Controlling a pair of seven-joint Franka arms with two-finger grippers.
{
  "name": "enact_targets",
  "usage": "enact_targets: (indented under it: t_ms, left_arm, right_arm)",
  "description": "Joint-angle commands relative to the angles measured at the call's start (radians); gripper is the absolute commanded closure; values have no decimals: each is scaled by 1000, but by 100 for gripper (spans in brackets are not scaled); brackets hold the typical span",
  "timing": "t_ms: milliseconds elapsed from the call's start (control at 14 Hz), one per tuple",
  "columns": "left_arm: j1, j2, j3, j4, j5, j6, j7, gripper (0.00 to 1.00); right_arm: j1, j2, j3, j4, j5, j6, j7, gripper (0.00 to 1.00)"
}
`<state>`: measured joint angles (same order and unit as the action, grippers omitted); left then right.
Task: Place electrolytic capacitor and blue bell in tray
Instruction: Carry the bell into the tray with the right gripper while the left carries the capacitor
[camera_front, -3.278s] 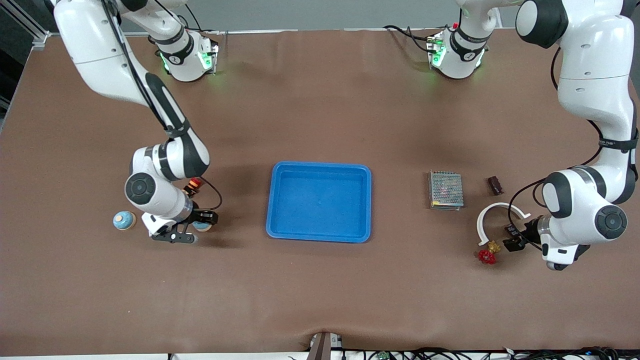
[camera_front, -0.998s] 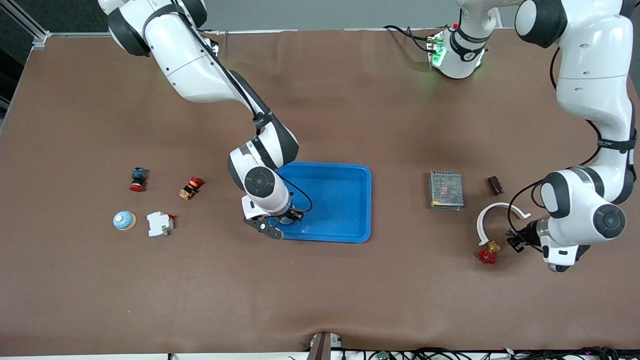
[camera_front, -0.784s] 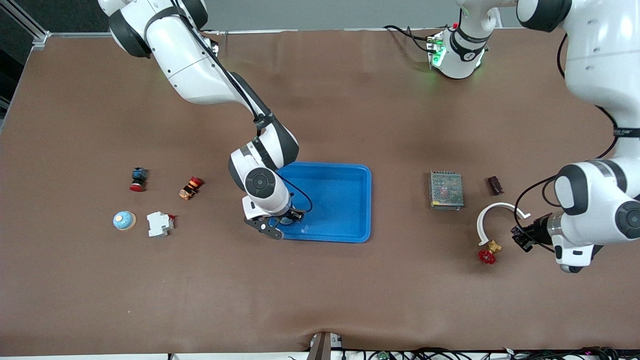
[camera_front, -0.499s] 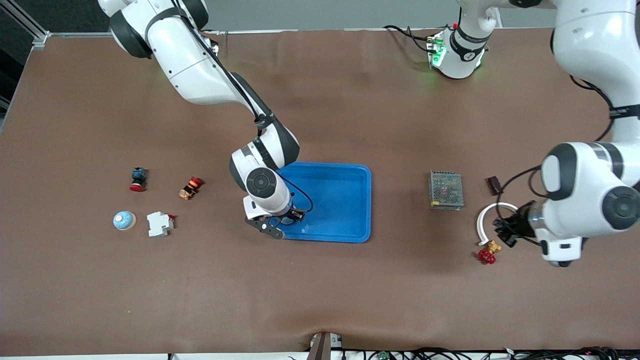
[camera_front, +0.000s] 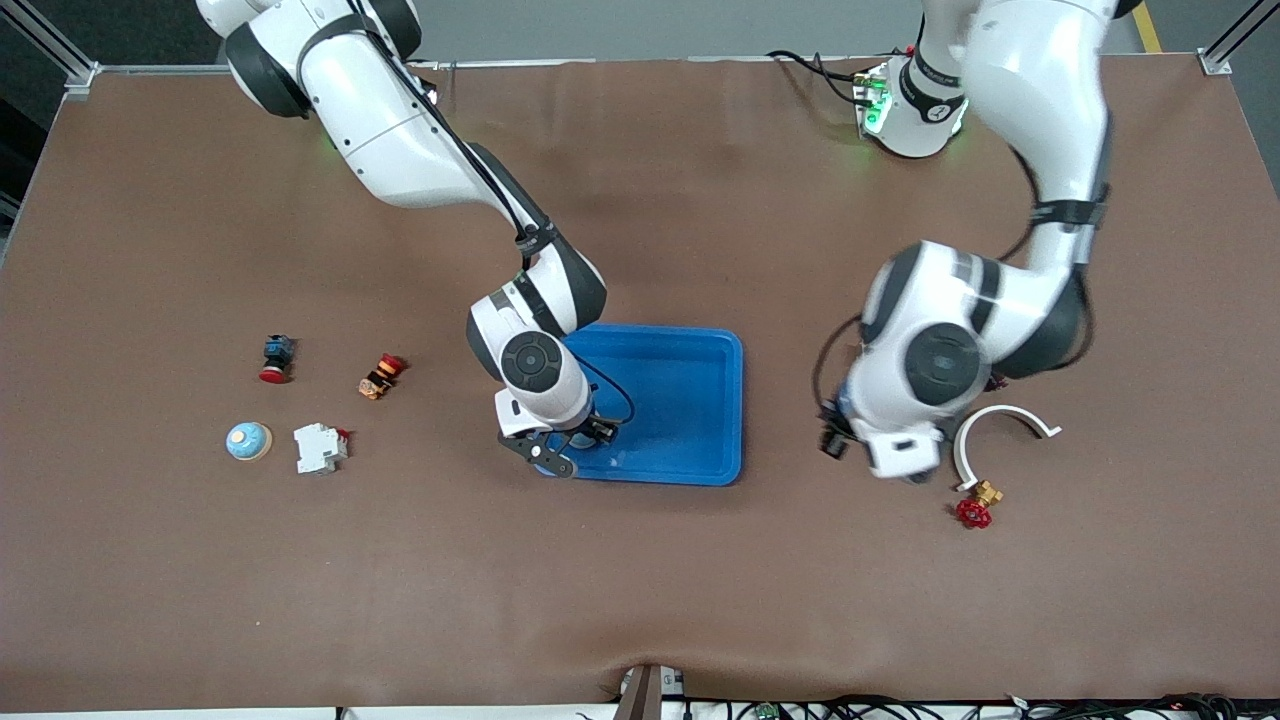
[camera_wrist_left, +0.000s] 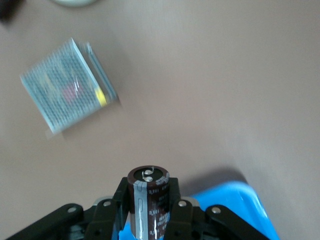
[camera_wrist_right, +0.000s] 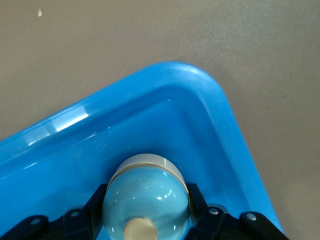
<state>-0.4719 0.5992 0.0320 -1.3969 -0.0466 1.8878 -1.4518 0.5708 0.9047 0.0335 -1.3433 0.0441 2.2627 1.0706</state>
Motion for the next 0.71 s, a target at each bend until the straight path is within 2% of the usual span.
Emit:
enact_targets:
  t_ms: [0,285,356,428,641]
  left_arm:
    - [-75,13,14,7,-12,52,-103,92]
    - [-151,62,11,4,-13,154,-225,92]
    - [-168,76,11,4,-13,180,-251,92]
    - [-183,88,11,3,-15,207,-275,92]
    - [-215,120,11,-2,-15,240,-315,93]
  right_arm:
    - [11,39,-7,44,14,-8,22,100]
    - [11,42,-7,46,14,-8,25,98]
    - [11,42,-7,46,14,-6,25,23]
    - [20,42,-9,46,5,1,23,0]
    - [31,40,-10,46,0,17,19,0]
